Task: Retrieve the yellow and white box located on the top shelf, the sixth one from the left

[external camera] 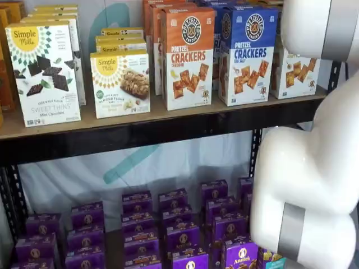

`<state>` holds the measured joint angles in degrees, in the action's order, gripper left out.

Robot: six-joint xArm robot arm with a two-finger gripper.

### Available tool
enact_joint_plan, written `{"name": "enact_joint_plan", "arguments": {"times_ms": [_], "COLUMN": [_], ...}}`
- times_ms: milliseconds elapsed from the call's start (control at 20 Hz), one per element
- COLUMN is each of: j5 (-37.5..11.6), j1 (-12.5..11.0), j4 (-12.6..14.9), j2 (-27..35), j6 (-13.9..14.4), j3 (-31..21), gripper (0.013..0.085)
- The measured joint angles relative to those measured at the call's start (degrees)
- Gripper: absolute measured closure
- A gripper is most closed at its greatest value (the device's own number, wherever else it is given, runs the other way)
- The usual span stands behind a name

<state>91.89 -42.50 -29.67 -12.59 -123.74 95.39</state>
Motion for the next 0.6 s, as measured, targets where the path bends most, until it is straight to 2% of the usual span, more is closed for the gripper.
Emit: {"name": "enact_joint_plan", "arguments": {"times_ms": [400, 600], "j5": [1.2, 0.5], "j1": [2.0, 2.3], "j4": [4.4, 4.6], "j2": [2.6, 2.6], "j6": [0.5, 0.5], "j3": [3.0, 2.4], "gripper": [0.0130, 0.0130]}}
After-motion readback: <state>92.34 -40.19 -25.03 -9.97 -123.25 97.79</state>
